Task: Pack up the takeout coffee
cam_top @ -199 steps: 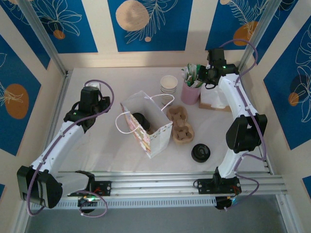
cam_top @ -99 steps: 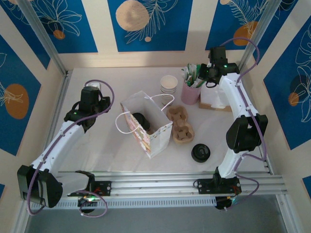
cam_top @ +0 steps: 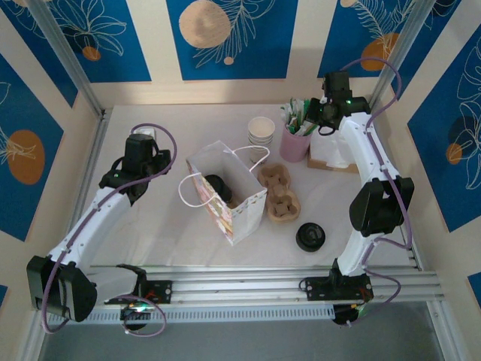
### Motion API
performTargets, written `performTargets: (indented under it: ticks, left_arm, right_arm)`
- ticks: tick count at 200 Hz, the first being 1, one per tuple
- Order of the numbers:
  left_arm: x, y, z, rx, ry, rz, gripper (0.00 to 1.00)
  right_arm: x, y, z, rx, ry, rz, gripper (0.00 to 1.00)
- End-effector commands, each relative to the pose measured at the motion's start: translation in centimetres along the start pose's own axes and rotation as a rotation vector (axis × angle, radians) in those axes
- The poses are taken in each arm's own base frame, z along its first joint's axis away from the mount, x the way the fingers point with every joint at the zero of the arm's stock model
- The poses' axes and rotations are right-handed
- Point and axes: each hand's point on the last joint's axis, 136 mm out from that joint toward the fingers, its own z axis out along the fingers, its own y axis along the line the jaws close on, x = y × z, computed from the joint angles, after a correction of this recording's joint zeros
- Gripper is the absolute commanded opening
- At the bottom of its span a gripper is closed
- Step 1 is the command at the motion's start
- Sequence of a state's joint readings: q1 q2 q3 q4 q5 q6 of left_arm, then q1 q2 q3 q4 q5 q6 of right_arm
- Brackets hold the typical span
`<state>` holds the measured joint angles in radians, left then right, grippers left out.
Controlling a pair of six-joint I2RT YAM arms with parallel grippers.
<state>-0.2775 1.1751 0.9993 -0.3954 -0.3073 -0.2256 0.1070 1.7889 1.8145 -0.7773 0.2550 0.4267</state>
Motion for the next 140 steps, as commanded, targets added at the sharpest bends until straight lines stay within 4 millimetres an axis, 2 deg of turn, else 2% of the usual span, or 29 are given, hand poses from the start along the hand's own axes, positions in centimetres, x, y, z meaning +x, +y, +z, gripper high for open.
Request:
performTargets:
  ticks: [1, 44, 103, 118, 140]
  left_arm:
    - [0.0, -0.3, 0.2, 0.004, -0.008, 0.014, 0.65]
    - [0.0, -0.3, 0.3, 0.004, -0.007, 0.015, 0.65]
    - [0.0, -0.4, 0.4, 0.007, -0.006, 0.014, 0.66]
    - [0.0, -0.4, 0.3, 0.011, -0.006, 0.013, 0.66]
    - [0.0, -0.4, 0.3, 0.013, -0.008, 0.013, 0.66]
  right_arm:
    - [-2.4, 1.2, -4.4, -0.028, -0.107, -0.041, 0.00]
    - [-3.9, 3.5, -11.4, -0.084, -0.254, -0.111, 0.00]
    - [-4.0, 6.7, -21.3, -0.188, -0.461, -0.223, 0.00]
    - [-3.9, 6.9, -22.1, -0.193, -0.492, -0.239, 0.00]
    - [-3.6, 6.3, -20.7, -0.159, -0.474, -0.243, 0.00]
